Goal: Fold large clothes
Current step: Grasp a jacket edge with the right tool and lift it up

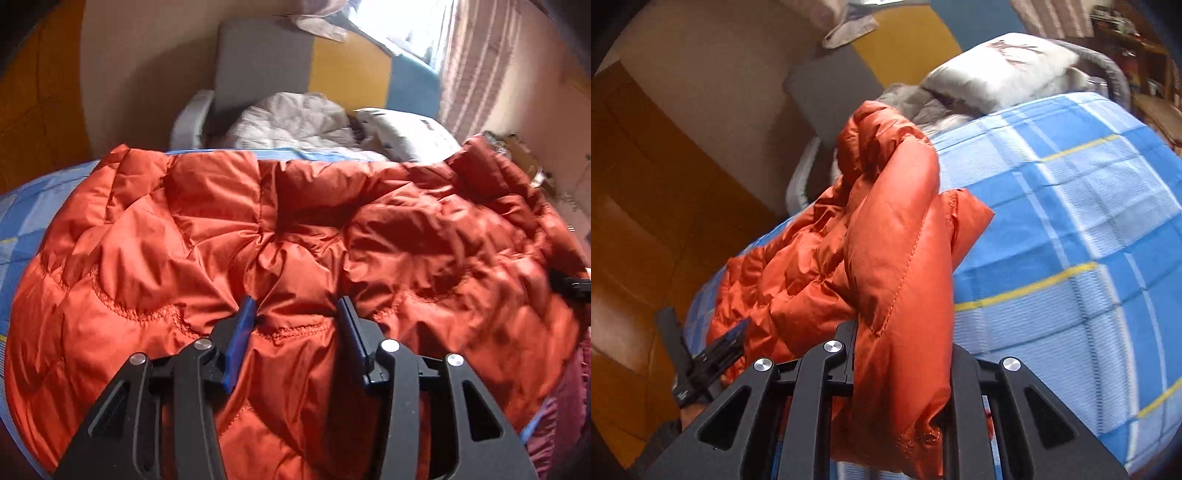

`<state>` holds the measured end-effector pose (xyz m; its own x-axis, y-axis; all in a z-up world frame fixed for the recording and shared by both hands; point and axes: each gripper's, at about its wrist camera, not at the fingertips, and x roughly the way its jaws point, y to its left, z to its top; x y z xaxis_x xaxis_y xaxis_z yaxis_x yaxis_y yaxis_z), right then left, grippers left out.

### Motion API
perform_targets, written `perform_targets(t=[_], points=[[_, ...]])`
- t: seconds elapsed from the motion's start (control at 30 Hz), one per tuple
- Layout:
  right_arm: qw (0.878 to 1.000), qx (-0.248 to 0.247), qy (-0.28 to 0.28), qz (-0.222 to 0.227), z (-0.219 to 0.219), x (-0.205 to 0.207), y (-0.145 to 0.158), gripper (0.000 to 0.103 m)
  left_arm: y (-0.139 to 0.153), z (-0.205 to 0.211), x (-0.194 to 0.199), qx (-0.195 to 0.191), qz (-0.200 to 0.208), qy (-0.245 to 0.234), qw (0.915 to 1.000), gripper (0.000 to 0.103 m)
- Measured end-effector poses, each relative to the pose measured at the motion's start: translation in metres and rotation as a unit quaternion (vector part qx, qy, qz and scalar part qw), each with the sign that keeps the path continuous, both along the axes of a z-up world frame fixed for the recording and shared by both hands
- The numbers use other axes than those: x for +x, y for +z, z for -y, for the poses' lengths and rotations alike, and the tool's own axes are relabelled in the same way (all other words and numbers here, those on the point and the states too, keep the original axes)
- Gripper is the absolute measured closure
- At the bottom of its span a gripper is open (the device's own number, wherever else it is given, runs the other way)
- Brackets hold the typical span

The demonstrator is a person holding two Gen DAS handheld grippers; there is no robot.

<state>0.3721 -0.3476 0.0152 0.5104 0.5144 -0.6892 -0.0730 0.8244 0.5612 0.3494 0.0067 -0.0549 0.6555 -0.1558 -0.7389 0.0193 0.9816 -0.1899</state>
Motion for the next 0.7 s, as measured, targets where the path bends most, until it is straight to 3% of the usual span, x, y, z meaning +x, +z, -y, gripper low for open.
perform_targets(t=[0.07,0.23,0.3,0.43,0.7], points=[[1.000,-0.007,-0.017,-0.011,0.011,-0.003,-0.007,0.087,0.009,0.007,-0.002,-0.021,0.011,0.001,0.9997,0.060],[0.998,-0.020,-0.043,-0.031,0.012,-0.008,-0.023,0.087,0.000,0.011,0.018,0.018,-0.009,0.004,0.9998,0.061],[0.997,-0.023,-0.057,-0.038,0.008,-0.006,-0.021,0.087,-0.002,0.005,0.025,0.008,-0.014,0.015,0.9998,0.061],[0.994,-0.025,-0.089,-0.049,-0.010,-0.004,-0.004,0.087,-0.008,0.001,0.038,0.014,-0.031,0.029,0.9990,0.061],[0.997,0.003,-0.076,-0.014,-0.046,-0.007,0.048,0.088,-0.022,0.007,0.046,0.016,-0.029,0.025,0.9991,0.063]])
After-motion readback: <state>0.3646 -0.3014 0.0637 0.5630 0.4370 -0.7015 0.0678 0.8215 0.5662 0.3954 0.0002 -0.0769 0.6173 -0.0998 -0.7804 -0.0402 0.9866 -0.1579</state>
